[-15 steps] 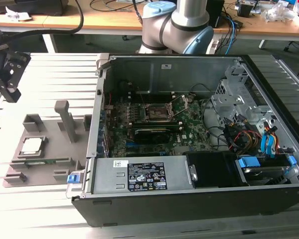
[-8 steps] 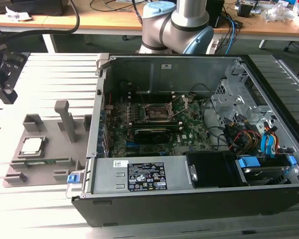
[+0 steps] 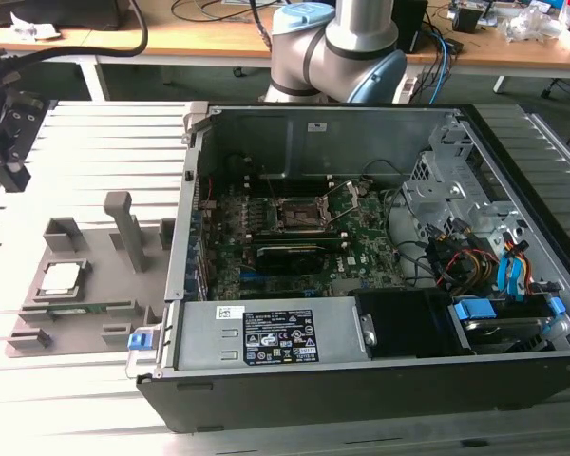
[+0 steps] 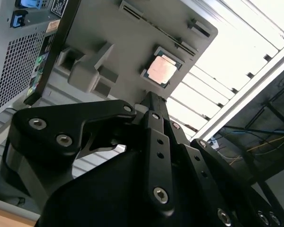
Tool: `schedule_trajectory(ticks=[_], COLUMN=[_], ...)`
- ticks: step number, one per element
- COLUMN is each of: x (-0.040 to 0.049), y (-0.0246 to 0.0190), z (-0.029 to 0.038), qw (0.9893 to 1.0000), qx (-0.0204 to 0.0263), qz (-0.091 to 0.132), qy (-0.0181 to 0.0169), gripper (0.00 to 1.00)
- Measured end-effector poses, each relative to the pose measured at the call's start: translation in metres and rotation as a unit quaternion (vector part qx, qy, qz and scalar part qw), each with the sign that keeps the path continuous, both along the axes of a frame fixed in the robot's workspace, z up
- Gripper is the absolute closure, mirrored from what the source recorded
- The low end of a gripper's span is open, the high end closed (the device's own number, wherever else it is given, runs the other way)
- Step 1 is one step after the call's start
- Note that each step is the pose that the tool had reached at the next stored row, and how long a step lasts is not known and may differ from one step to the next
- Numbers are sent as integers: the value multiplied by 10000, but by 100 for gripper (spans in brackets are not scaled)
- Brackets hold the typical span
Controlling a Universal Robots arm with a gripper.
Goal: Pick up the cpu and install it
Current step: 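Reach for the cpu, then pick up the cpu and move it towards the insertion slot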
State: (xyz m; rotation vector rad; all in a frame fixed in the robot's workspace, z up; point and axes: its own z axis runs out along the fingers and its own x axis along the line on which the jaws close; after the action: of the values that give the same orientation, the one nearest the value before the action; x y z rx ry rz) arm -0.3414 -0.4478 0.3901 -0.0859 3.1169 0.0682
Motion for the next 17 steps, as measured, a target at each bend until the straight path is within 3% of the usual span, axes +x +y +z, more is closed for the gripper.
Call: schedule_trajectory(ticks=[17], x=[-28], y=[3], z=[0], qw=[10000], qx=[-1], qz=[34], qy=[0], gripper=[89])
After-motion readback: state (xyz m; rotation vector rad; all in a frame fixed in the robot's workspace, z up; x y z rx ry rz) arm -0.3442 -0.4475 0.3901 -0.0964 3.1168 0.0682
